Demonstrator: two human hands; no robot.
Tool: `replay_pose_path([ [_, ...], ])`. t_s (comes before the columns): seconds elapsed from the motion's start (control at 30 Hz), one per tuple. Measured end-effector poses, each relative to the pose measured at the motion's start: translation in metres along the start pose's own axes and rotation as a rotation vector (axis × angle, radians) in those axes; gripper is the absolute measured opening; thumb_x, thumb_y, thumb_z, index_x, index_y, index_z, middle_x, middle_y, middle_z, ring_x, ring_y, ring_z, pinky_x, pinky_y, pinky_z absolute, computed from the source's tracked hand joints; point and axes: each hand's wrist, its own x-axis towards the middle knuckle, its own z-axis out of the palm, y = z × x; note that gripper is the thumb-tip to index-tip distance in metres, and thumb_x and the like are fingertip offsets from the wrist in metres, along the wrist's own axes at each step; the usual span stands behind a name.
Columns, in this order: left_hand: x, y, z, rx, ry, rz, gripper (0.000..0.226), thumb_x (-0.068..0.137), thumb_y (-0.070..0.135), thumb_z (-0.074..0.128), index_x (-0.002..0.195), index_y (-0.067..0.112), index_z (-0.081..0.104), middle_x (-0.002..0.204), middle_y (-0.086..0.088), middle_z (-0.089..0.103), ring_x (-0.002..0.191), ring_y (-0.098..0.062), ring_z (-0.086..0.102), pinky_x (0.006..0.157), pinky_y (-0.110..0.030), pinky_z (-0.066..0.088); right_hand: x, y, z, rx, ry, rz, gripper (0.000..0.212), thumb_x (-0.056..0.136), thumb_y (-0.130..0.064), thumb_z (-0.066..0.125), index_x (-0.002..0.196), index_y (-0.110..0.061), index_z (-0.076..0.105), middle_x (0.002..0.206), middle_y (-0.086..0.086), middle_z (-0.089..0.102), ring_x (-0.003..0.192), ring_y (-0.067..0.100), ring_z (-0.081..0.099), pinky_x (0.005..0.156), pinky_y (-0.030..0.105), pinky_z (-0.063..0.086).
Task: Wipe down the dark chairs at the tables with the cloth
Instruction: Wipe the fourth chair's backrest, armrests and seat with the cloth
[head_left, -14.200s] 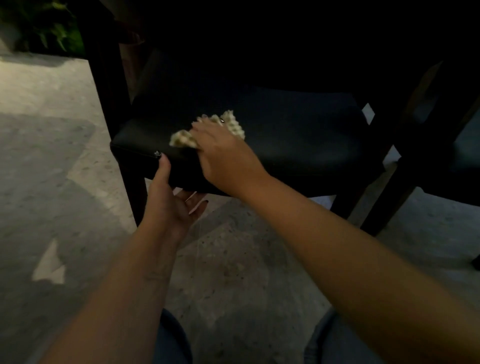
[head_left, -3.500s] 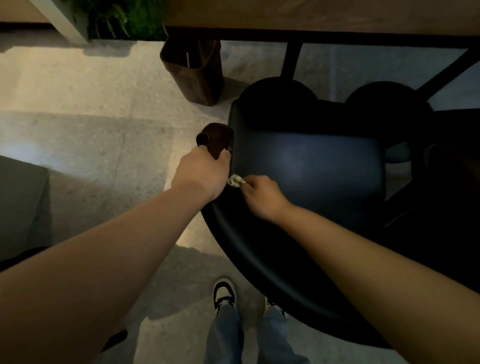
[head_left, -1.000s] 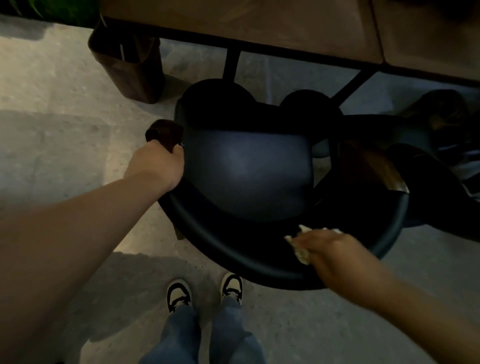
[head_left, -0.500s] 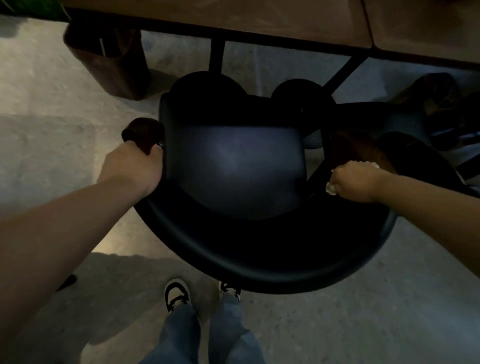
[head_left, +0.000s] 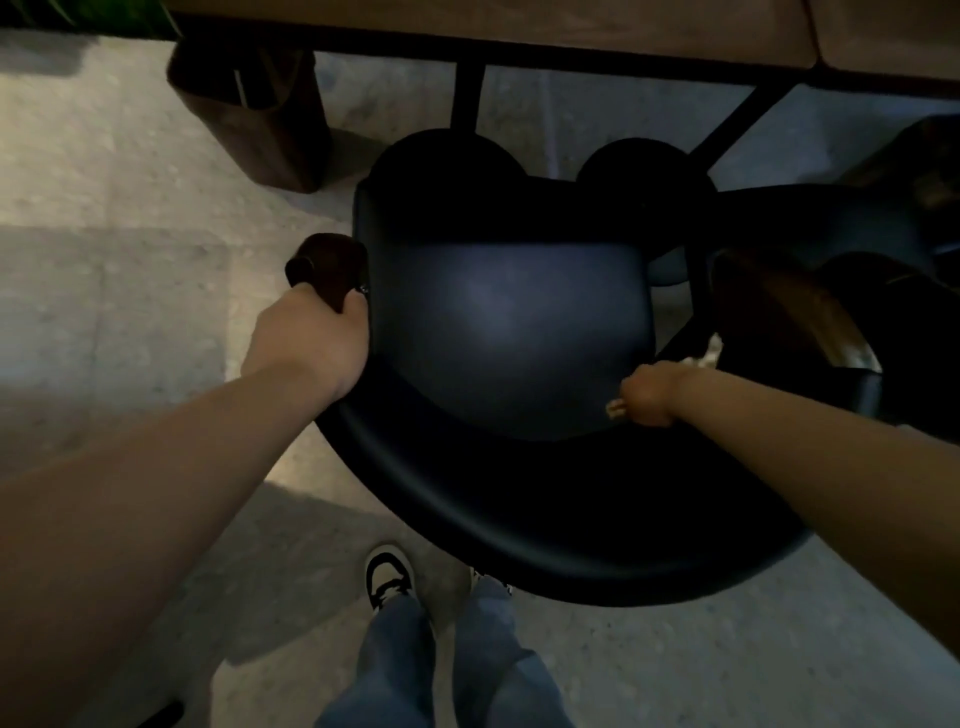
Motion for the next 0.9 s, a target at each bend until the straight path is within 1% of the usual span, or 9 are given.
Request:
replay_pose_path([
  [0.1,-0.002,0.0,0.0,0.004,0.009,-0.004,0.047,0.097,0.048,0.04,0.106,0.006,0.06,0.091,-0.014,0.059,0.07,-0.026,0.052,0.063,-0.033,0.037,-0.001,-0.026,-0.003,0.154,-0.014,-0.058,0.034,0.094,-0.02,0.044,0.119,-0.004,0.059,0.128,0.018,0.058,0.115,0.032,0.057,0.09,0.032,0.044],
  [0.3,-0.006,0.002,-0.001,-0.023,0.015,-0.007,0.047,0.097,0.047,0.041,0.109,0.006,0.058,0.1,-0.017,0.062,0.085,-0.032,0.057,0.071,-0.036,0.043,0.006,-0.12,-0.035,0.771,0.146,-0.205,0.025,0.095,-0.012,0.042,0.102,-0.006,0.066,0.105,0.018,0.064,0.095,0.024,0.061,0.078,0.028,0.044],
  [0.4,-0.006,0.003,-0.002,-0.016,0.011,0.0,0.046,0.098,0.046,0.04,0.108,0.006,0.059,0.098,-0.016,0.062,0.083,-0.032,0.057,0.07,-0.035,0.042,0.009,-0.155,-0.071,1.089,0.232,-0.239,0.022,0.095,-0.01,0.044,0.077,-0.01,0.057,0.085,0.015,0.055,0.08,0.02,0.051,0.068,0.025,0.035],
  [0.47,-0.006,0.003,-0.002,-0.012,0.017,0.001,0.045,0.098,0.046,0.04,0.107,0.006,0.059,0.095,-0.015,0.061,0.081,-0.031,0.057,0.069,-0.035,0.041,0.003,-0.163,-0.086,1.176,0.281,-0.256,0.026,0.096,-0.01,0.043,0.071,-0.012,0.052,0.082,0.013,0.053,0.078,0.021,0.05,0.067,0.025,0.034],
  [0.63,-0.005,0.004,0.0,0.003,0.034,-0.009,0.046,0.097,0.046,0.041,0.109,0.006,0.058,0.093,-0.013,0.057,0.078,-0.029,0.051,0.069,-0.034,0.039,-0.062,-0.162,-0.087,1.193,0.491,-0.39,0.022,0.098,-0.012,0.044,0.079,-0.017,0.055,0.078,0.006,0.057,0.073,0.018,0.054,0.066,0.024,0.036],
  [0.73,-0.005,0.003,0.0,0.006,0.029,-0.004,0.047,0.097,0.047,0.042,0.109,0.004,0.058,0.093,-0.013,0.055,0.079,-0.029,0.05,0.069,-0.034,0.038,-0.113,-0.166,-0.076,1.129,0.64,-0.52,0.025,0.097,-0.008,0.044,0.113,-0.008,0.062,0.109,0.013,0.065,0.102,0.022,0.058,0.09,0.027,0.044],
  [0.8,-0.005,0.003,0.0,-0.002,0.02,-0.003,0.047,0.097,0.047,0.042,0.108,0.005,0.058,0.094,-0.014,0.058,0.078,-0.03,0.053,0.068,-0.034,0.039,-0.134,-0.165,-0.069,1.034,0.739,-0.589,0.038,0.093,-0.001,0.047,0.13,-0.004,0.054,0.13,0.016,0.058,0.121,0.02,0.049,0.103,0.011,0.028],
  [0.83,-0.006,0.002,0.0,-0.003,0.02,-0.006,0.046,0.097,0.047,0.042,0.108,0.005,0.058,0.094,-0.014,0.058,0.077,-0.029,0.053,0.068,-0.034,0.039,-0.137,-0.164,-0.065,0.979,0.762,-0.606,0.043,0.091,0.001,0.048,0.134,-0.003,0.051,0.136,0.015,0.054,0.126,0.019,0.046,0.105,0.007,0.021],
  [0.9,-0.006,0.003,-0.001,0.001,0.024,-0.015,0.046,0.097,0.047,0.042,0.11,0.005,0.057,0.091,-0.011,0.055,0.074,-0.026,0.05,0.067,-0.033,0.037,-0.131,-0.162,-0.066,0.95,0.73,-0.568,0.042,0.09,0.002,0.047,0.131,-0.006,0.054,0.132,0.013,0.057,0.123,0.022,0.05,0.103,0.014,0.031],
])
